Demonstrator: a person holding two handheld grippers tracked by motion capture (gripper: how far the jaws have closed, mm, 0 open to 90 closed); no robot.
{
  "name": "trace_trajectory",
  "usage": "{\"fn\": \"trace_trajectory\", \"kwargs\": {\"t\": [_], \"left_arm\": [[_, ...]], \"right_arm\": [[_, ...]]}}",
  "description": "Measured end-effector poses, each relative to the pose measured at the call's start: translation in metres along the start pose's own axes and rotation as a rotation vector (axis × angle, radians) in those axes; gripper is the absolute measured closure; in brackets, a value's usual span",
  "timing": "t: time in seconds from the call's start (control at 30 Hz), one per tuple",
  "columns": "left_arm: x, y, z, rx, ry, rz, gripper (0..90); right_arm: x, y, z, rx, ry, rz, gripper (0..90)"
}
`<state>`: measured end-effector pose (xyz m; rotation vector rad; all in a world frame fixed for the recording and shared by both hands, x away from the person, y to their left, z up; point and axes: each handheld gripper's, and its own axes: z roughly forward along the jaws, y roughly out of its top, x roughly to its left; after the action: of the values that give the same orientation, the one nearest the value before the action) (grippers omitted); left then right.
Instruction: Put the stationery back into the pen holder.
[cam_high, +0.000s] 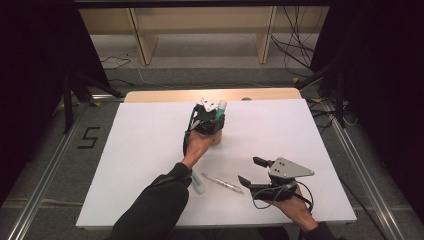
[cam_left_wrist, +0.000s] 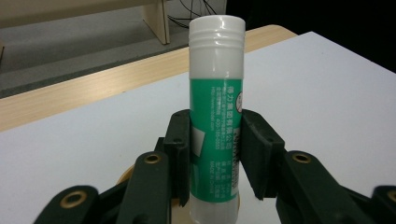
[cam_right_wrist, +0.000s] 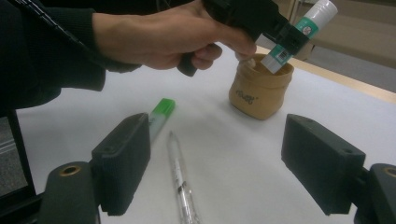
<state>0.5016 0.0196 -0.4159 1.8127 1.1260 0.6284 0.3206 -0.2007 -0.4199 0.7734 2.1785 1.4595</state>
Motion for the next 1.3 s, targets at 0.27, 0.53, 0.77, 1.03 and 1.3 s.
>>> {"fn": "trace_trajectory", "kwargs": {"t": [0.27, 0.53, 0.77, 1.03, 1.3], "left_arm": [[-0.002, -0.004, 0.004, -0.003, 0.033, 0.000, 65.0], [-0.004, -0.007, 0.007, -0.004, 0.050, -0.001, 64.9], [-0.003, -0.012, 0.010, -0.002, 0.064, -0.009, 64.8], [-0.003, -0.015, 0.010, 0.002, 0.077, -0.013, 64.6], [-0.004, -0.016, 0.010, 0.020, 0.095, -0.016, 64.2]], "right_arm": [[0.000, 0.000, 0.000, 0.001, 0.004, -0.001, 25.1], [0.000, 0.000, 0.000, 0.000, 0.005, -0.001, 25.2], [0.000, -0.001, 0.001, 0.004, 0.006, -0.008, 25.3], [0.000, -0.001, 0.001, 0.004, 0.009, -0.009, 25.3], [0.001, -0.001, 0.001, 0.005, 0.011, -0.009, 25.3]]}}
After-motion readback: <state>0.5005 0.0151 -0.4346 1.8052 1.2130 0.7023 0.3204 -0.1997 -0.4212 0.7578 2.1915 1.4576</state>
